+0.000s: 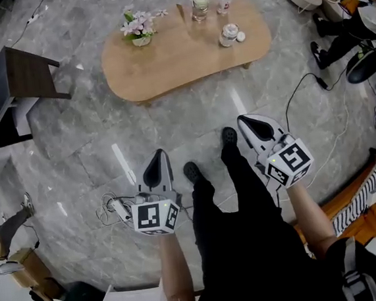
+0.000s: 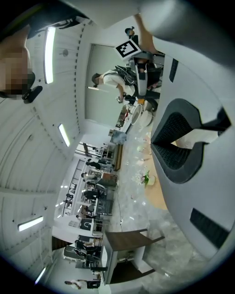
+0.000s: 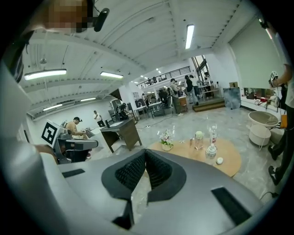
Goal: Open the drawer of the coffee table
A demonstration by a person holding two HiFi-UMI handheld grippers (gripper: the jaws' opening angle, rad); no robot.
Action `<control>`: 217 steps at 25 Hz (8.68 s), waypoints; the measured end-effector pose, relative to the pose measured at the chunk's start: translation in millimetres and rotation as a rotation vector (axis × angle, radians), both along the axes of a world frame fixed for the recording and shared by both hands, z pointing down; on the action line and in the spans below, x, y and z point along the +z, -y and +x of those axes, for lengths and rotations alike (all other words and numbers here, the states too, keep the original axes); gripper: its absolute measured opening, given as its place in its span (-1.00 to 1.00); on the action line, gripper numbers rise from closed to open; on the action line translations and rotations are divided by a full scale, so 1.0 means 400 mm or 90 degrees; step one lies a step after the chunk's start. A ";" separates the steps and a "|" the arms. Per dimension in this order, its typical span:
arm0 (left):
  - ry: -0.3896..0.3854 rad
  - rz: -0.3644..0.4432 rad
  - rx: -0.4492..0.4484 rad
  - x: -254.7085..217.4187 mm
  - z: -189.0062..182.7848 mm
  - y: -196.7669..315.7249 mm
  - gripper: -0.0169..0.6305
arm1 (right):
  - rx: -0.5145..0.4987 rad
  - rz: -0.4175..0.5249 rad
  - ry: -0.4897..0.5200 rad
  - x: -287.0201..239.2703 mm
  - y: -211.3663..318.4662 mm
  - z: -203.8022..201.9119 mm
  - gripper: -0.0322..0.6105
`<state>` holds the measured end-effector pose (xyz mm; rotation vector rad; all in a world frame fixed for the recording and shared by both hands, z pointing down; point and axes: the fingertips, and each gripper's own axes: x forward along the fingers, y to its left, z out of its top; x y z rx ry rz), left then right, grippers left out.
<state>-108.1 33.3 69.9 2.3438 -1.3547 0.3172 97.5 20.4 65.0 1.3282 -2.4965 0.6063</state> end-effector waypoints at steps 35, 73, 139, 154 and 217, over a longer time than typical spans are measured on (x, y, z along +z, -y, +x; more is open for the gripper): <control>0.031 0.091 0.077 1.298 -0.071 0.445 -0.91 | -0.145 0.103 -0.044 1.216 0.412 -0.065 -0.86; 0.067 0.127 -0.060 1.431 -0.383 0.546 0.05 | -0.059 0.060 -0.104 1.455 0.539 0.015 -0.21; 0.078 0.072 0.092 1.422 -0.390 0.345 -0.49 | -0.156 -0.027 -0.175 1.427 0.375 0.027 -0.62; 0.064 0.065 0.101 1.419 -0.410 0.338 -0.60 | -0.205 -0.036 -0.190 1.422 0.339 0.016 -0.68; 0.128 -0.032 -0.048 0.809 -0.069 0.135 -0.42 | -0.127 -0.104 -0.133 0.845 0.169 0.086 -0.59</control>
